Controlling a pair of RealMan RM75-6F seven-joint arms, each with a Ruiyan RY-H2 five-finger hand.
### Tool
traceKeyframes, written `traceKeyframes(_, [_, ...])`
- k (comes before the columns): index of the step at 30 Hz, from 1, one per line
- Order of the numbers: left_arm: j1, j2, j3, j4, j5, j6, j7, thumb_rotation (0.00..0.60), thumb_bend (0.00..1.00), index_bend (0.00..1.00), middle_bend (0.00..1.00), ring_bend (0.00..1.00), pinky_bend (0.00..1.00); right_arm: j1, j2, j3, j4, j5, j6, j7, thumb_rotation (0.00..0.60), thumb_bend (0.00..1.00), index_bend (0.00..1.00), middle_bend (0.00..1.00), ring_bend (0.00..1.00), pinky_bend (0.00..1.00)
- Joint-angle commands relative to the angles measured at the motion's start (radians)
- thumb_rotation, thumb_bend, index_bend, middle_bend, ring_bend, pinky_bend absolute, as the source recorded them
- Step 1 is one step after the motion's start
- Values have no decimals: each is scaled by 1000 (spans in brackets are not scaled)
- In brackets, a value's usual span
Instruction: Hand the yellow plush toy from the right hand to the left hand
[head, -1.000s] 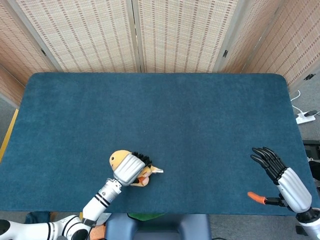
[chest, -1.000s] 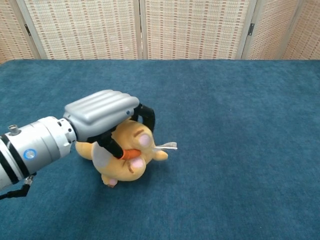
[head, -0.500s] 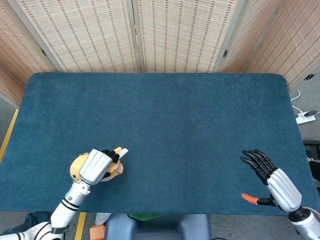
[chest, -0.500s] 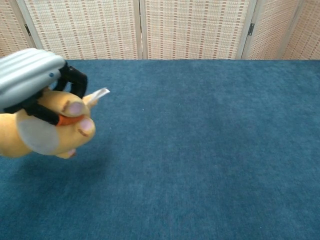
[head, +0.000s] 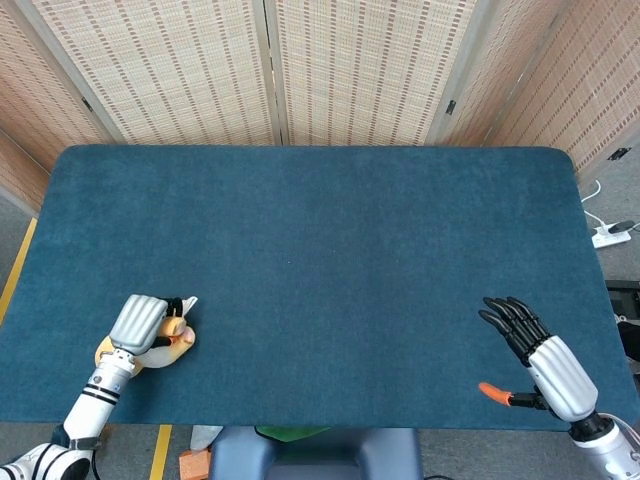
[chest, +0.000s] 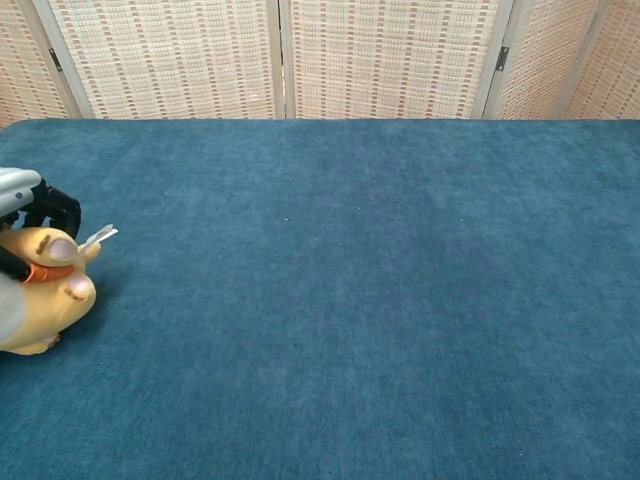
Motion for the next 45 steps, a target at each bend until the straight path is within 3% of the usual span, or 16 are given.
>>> traceKeyframes(1, [-9, -16, 12, 37, 13, -53, -133, 600, 369, 8, 203, 329, 493, 4, -4, 0, -3, 2, -22, -11, 600, 61, 0, 0, 0, 0])
traceKeyframes(4, [-21, 4, 13, -3, 31, -70, -207, 600, 297, 0, 6, 63, 300, 9, -6, 1, -5, 4, -41, -15, 600, 63, 0, 0, 0, 0])
traceKeyframes(7, [-31, 30, 8, -56, 50, -73, -271, 600, 274, 0, 0, 0, 221, 13, -7, 1, -4, 3, -53, -18, 600, 69, 0, 0, 0, 0])
traceKeyframes(17, [-23, 151, 24, -244, 97, -44, -314, 600, 268, 0, 0, 0, 186, 7, 2, -1, 9, -17, -35, 3, 600, 82, 0, 0, 0, 0])
traceKeyframes(27, [-24, 165, 27, -251, 66, -71, -312, 600, 239, 0, 0, 0, 108, -4, 5, -10, 9, -42, -16, 2, 600, 83, 0, 0, 0, 0])
traceKeyframes(38, [-6, 251, 59, -342, 177, -1, -365, 600, 212, 0, 0, 0, 0, -4, 4, -8, 6, -40, -25, -4, 600, 96, 0, 0, 0, 0])
traceKeyframes(42, [34, 286, 53, -346, 200, 94, -325, 600, 210, 0, 0, 0, 0, -6, 7, -11, 6, -46, -23, 1, 600, 100, 0, 0, 0, 0])
traceKeyframes(45, [128, 313, 53, -323, 191, 246, -185, 600, 210, 0, 0, 0, 0, -11, 9, -10, 10, -47, -12, -3, 600, 101, 0, 0, 0, 0])
